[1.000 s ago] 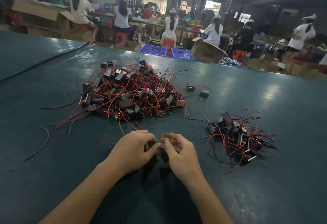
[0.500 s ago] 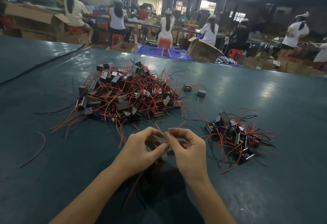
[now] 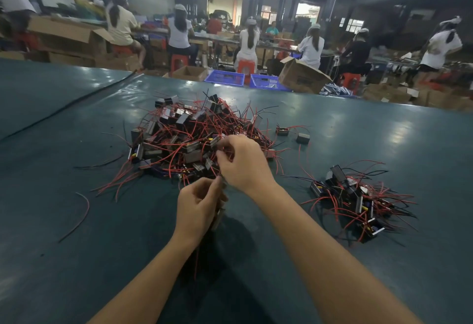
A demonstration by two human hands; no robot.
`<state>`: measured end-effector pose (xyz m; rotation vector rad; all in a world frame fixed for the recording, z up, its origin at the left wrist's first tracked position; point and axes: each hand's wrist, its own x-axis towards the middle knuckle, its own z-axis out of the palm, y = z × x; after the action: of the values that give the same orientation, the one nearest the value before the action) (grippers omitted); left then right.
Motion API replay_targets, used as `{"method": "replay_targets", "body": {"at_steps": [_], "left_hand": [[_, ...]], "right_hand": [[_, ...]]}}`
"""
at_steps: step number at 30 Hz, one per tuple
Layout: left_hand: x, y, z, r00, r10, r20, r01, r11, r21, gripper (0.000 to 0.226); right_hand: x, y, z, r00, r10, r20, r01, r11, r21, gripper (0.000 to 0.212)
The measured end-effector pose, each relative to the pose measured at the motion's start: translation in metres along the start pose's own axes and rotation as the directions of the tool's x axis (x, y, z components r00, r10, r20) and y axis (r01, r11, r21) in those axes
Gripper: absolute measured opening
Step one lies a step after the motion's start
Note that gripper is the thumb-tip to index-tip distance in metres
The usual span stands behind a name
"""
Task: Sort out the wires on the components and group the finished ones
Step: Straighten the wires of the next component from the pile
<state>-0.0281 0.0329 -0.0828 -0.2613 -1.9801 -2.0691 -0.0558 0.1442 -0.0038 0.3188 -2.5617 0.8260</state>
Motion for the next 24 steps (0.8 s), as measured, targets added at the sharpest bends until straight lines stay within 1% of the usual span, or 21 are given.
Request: {"method": "replay_targets", "body": {"at_steps": [2, 4, 5, 7, 9, 12, 15, 18, 20, 22, 24], "left_hand": [[0.004, -0.002, -0.003, 0.996, -0.016, -0.093, 0.013, 0.999, -0.029, 0.034], [0.008, -0.003, -0.005, 0.983, -0.036, -0.178, 0.029, 0.999, -0.044, 0.035], [0.01, -0.004, -0.007, 0.978, -0.036, -0.205, 0.028, 0.999, -0.044, 0.035], [0.012, -0.005, -0.008, 0.971, -0.035, -0.238, 0.026, 0.999, -0.043, 0.034], [0.012, -0.006, -0.007, 0.966, -0.046, -0.253, 0.037, 0.999, -0.04, 0.032], [0.012, -0.006, -0.005, 0.968, -0.065, -0.243, 0.055, 0.997, -0.05, 0.031], [0.012, -0.007, -0.003, 0.97, -0.051, -0.237, 0.049, 0.999, -0.013, 0.031], [0.011, -0.007, -0.003, 0.974, -0.041, -0.222, 0.046, 0.999, 0.017, 0.03], [0.011, -0.007, -0.003, 0.969, -0.035, -0.244, 0.041, 0.999, 0.02, 0.031], [0.012, -0.008, -0.005, 0.965, -0.036, -0.261, 0.045, 0.999, 0.028, 0.032], [0.013, -0.008, -0.005, 0.968, -0.046, -0.246, 0.058, 0.997, 0.042, 0.032]], "right_hand": [[0.019, -0.008, 0.014, 0.994, -0.017, 0.106, 0.023, 0.999, -0.048, 0.031], [0.032, -0.011, 0.027, 0.984, 0.007, 0.181, 0.008, 0.996, -0.084, 0.039], [0.037, -0.01, 0.033, 0.98, 0.029, 0.198, -0.004, 0.992, -0.126, 0.04], [0.044, -0.004, 0.043, 0.976, 0.067, 0.207, -0.008, 0.962, -0.273, 0.042], [0.045, 0.004, 0.051, 0.981, 0.084, 0.173, -0.013, 0.926, -0.378, 0.043], [0.043, 0.013, 0.057, 0.999, 0.004, 0.049, 0.02, 0.877, -0.48, 0.034], [0.041, 0.021, 0.058, 0.999, -0.04, -0.005, 0.032, 0.848, -0.529, 0.024], [0.039, 0.026, 0.056, 0.998, -0.061, -0.002, 0.051, 0.851, -0.523, 0.025], [0.035, 0.026, 0.053, 0.995, -0.086, -0.043, 0.057, 0.888, -0.456, 0.024], [0.03, 0.024, 0.049, 0.988, -0.068, -0.141, 0.025, 0.958, -0.287, 0.022], [0.024, 0.025, 0.042, 0.98, 0.012, -0.2, -0.025, 0.998, -0.064, 0.017]]}}
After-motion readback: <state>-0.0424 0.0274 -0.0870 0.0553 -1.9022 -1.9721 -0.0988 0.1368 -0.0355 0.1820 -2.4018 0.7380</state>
